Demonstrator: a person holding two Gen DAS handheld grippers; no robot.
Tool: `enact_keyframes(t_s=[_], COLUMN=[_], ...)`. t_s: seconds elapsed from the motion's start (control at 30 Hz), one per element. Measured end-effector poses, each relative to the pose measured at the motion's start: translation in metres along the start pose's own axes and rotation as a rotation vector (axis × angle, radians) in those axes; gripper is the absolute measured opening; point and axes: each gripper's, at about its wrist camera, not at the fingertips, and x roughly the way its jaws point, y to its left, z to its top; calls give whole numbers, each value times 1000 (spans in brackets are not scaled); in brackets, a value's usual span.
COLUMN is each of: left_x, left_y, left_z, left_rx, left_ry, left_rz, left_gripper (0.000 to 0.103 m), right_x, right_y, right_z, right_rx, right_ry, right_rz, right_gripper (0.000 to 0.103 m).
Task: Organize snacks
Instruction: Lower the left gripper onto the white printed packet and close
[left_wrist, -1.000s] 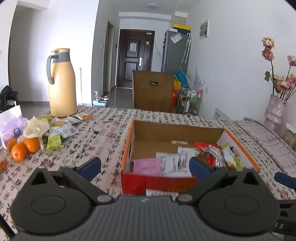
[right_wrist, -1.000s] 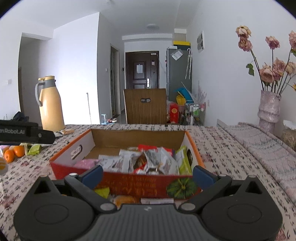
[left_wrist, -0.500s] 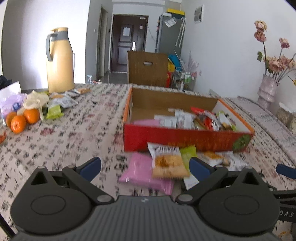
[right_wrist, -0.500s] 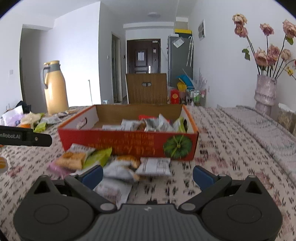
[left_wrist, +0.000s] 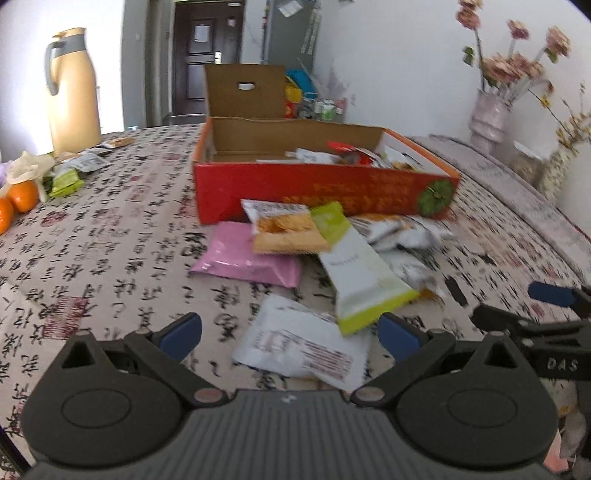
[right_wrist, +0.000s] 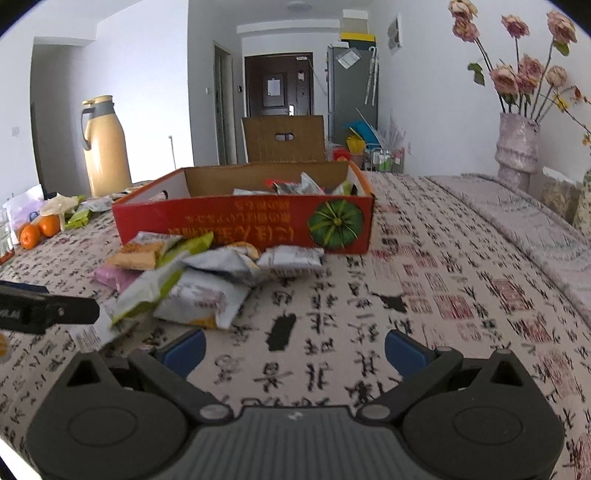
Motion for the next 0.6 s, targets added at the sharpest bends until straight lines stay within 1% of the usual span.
enact_keyframes(t_s=[0.1, 0.17, 0.27, 0.4, 0.6], left_x=[7, 15, 25, 32, 36], left_y=[-11, -17, -17, -13, -18], left_z=[-2, -2, -2, 0, -1], left_rx=[33, 54, 45, 18, 48], left_ry=[26, 57, 80, 90, 80], left_rz=[-4, 13, 21, 31, 54], left_gripper=[103, 103, 103, 103, 103], right_x=[0, 0, -1, 1, 5], right_y=[-3, -4, -6, -10, -11], right_z=[-2, -2, -3, -4, -5], right_rx=[7, 10, 16, 33, 40], right_ry=[4, 2, 0, 9, 18], right_rz=[-2, 2, 9, 28, 44], right_gripper=[103, 103, 103, 103, 103])
